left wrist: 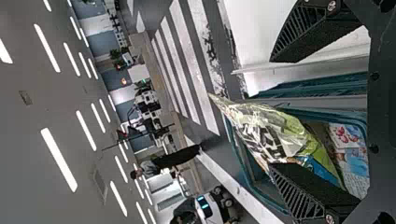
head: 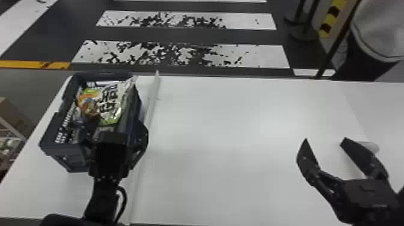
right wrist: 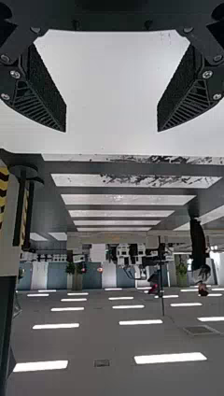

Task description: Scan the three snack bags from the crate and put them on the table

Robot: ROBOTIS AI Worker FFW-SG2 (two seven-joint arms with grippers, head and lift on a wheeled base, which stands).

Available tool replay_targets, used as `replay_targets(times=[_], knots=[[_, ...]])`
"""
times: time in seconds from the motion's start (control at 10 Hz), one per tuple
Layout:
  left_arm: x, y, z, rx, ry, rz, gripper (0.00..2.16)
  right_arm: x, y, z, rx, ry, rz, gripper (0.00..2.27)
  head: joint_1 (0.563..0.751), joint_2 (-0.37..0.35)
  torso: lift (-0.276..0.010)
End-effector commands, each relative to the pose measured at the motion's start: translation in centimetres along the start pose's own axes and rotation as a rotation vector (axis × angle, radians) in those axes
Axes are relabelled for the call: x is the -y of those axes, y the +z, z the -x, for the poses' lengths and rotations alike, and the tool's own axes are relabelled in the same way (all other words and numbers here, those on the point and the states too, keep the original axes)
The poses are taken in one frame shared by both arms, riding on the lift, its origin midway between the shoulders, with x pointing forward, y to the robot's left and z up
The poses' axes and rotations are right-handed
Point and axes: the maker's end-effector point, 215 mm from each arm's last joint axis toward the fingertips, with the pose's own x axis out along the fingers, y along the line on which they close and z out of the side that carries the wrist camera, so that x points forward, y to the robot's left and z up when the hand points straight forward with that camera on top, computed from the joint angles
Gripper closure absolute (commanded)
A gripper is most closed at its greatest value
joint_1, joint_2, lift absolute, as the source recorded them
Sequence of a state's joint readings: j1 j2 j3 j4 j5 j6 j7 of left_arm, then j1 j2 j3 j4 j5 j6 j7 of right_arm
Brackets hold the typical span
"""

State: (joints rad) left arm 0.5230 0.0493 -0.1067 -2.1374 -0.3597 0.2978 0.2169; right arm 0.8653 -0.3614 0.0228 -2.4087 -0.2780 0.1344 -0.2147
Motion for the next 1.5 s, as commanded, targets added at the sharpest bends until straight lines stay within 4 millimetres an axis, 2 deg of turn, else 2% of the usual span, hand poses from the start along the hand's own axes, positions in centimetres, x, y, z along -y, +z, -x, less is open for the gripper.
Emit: replay_targets(times=[0.0, 0.3, 0.5, 0.7, 0.8, 1.0, 1.2, 1.4], knots=[[-0.5, -0.8, -1.0, -0.022, 0.013, -0.011, 0.08, 0.0, -0.1, 0.0, -0.002, 0.002, 0.003, 0.17, 0.695, 0.021, -0.094], [-1.8, -0.8, -2.9, -0.028, 0.036, 0.001, 0.08, 0.0, -0.3, 0.2, -0.006, 0.003, 0.005, 0.17, 0.695, 0.044, -0.094], [-1.6, -0.9, -3.5, -0.03, 0.032, 0.009, 0.17, 0.0, -0.4, 0.3, -0.01, 0.002, 0.009, 0.17, 0.695, 0.056, -0.094], [-1.3, -2.2, -3.9, -0.066, 0.024, 0.015, 0.21, 0.1, -0.4, 0.4, -0.012, 0.002, 0.014, 0.17, 0.695, 0.056, -0.094], [-1.5, -2.2, -3.9, -0.066, 0.03, 0.022, 0.21, 0.2, -0.4, 0.3, -0.011, 0.001, 0.015, 0.17, 0.695, 0.056, -0.094], [-1.8, -1.4, -3.7, -0.045, 0.038, 0.026, 0.65, 0.1, -0.5, 0.4, -0.013, 0.0, 0.014, 0.17, 0.695, 0.06, -0.094], [-2.2, 0.1, -3.3, -0.003, 0.054, 0.04, 1.29, 0.2, -0.6, 0.2, -0.016, -0.002, 0.013, 0.17, 0.695, 0.06, -0.094], [-2.4, 1.5, -2.6, 0.048, 0.055, 0.051, 1.38, 0.2, -0.8, 0.2, -0.017, -0.002, 0.015, 0.17, 0.695, 0.056, -0.094]])
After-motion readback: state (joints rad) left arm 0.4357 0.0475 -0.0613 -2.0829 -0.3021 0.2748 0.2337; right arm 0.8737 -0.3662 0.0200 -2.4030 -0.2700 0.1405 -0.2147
